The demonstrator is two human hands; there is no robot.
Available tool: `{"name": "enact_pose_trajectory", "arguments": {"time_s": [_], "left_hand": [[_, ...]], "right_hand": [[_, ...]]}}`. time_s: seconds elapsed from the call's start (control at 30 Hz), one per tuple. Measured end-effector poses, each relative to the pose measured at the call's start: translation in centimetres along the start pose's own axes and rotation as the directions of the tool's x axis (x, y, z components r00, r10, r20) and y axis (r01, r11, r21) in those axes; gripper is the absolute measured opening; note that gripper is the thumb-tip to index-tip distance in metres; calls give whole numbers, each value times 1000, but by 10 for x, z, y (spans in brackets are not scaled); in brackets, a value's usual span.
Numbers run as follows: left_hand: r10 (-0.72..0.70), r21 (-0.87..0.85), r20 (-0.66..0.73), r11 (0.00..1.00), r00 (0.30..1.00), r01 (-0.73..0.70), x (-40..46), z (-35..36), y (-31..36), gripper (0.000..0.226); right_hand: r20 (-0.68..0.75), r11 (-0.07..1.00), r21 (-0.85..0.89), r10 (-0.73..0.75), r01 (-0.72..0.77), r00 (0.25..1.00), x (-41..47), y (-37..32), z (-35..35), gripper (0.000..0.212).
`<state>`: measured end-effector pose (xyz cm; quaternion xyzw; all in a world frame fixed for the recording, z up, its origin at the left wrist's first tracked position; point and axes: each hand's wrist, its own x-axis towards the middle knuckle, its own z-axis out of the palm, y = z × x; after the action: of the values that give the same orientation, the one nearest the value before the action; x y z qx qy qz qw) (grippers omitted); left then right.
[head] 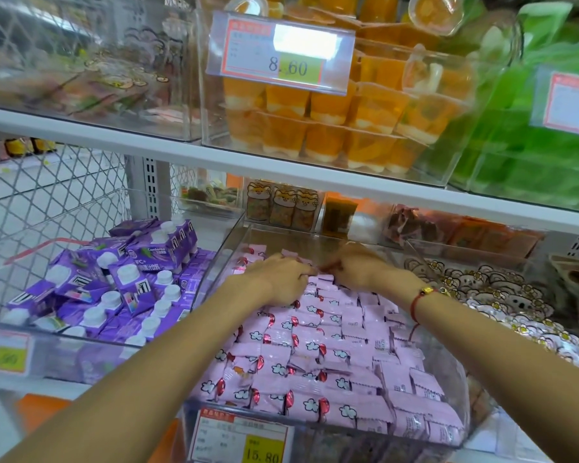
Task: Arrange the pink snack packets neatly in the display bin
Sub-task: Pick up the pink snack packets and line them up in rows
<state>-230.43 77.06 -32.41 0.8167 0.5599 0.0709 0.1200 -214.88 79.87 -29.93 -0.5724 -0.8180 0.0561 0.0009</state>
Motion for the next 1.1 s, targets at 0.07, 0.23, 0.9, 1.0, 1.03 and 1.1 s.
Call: {"name": "enact_pose_trajectory", "arguments": {"time_s": [0.07, 0.23, 0.9, 1.0, 1.03, 1.1], "left_hand": [[5, 5, -7, 1000, 1000, -5, 0, 0, 0, 42], [19, -5, -24, 1000, 1000, -19, -3, -1, 2, 41], [361, -381, -105, 846, 927, -373, -125, -3, 32, 31], [405, -357, -49, 847, 913, -395, -130, 6, 30, 31], [411, -366, -48, 841, 910, -399, -129, 7, 28, 28], [415, -436, -48, 810, 909, -393, -129, 7, 26, 24]], "right_hand": [[59, 1000, 17, 3, -4, 998, 1, 0, 0, 42], [48, 999, 40, -29, 27, 998, -5, 1, -7, 46], [-159, 960, 75, -254, 268, 954, -144, -17, -12, 13], [-160, 952, 115, -263, 283, 951, -180, -18, 1, 14], [-159, 949, 113, -275, 294, 948, -185, -17, 6, 20], [-143, 942, 105, -303, 319, 942, -190, -13, 12, 32]]}}
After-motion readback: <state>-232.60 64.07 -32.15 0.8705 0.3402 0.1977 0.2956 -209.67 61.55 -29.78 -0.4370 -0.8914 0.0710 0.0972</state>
